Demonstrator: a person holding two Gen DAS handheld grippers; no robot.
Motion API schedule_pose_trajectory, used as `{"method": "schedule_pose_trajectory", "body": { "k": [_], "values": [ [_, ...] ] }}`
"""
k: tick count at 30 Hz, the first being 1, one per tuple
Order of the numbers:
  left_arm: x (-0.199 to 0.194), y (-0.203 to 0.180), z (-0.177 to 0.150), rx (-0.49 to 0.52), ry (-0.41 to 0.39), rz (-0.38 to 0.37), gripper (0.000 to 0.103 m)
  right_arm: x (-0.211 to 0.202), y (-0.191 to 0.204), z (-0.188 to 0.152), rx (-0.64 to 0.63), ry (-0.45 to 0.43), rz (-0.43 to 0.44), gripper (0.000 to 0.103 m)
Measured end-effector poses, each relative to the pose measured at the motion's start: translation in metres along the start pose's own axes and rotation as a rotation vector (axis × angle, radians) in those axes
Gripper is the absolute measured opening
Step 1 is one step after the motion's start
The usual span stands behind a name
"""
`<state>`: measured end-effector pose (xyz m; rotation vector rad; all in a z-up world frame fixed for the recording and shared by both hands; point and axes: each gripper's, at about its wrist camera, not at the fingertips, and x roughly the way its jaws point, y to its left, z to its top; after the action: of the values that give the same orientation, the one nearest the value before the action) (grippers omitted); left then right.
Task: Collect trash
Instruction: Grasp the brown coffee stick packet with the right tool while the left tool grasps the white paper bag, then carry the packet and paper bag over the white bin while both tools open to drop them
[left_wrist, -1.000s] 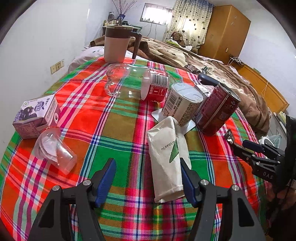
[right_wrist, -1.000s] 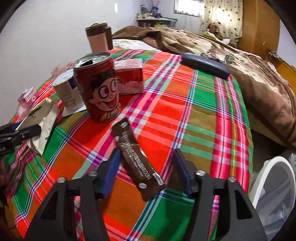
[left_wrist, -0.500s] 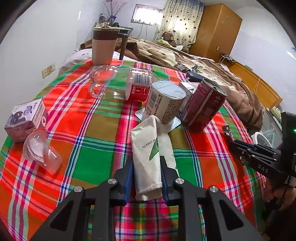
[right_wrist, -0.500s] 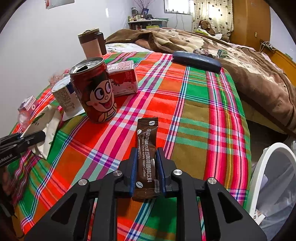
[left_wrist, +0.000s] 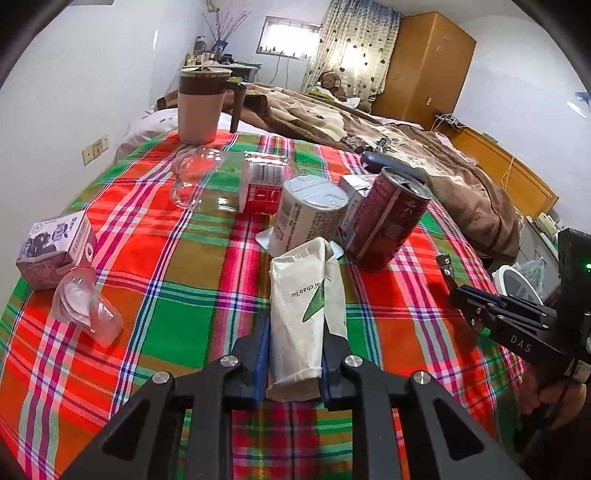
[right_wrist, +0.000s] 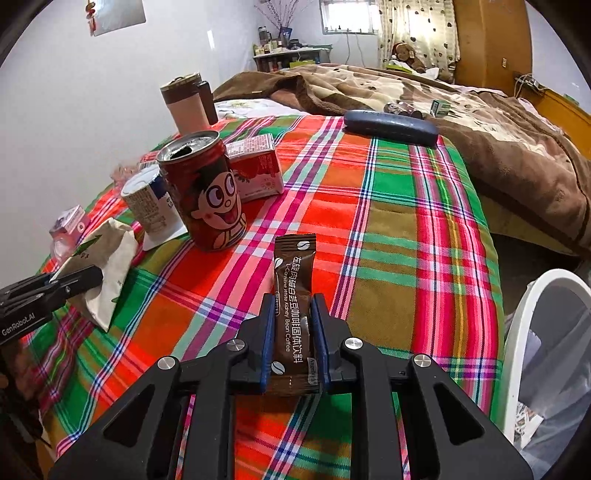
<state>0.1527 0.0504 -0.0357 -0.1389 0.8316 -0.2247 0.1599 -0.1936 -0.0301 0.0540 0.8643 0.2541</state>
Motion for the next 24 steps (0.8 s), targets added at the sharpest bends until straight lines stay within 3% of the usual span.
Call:
{"method": "schedule_pose_trajectory", "body": {
  "k": [10,24],
  "values": [
    [-0.020,-0.022,0.002,0.046,-0.044,-0.004,0.022,-0.015,-0.004,-0.003,0.028,-0.046,0.011,0.019],
    [-0.038,-0.084,0.007,0.146,-0.083,-0.080,0.022,-0.055,-0.033,-0.013,0.105,-0.131,-0.005,0.019]
  ]
}}
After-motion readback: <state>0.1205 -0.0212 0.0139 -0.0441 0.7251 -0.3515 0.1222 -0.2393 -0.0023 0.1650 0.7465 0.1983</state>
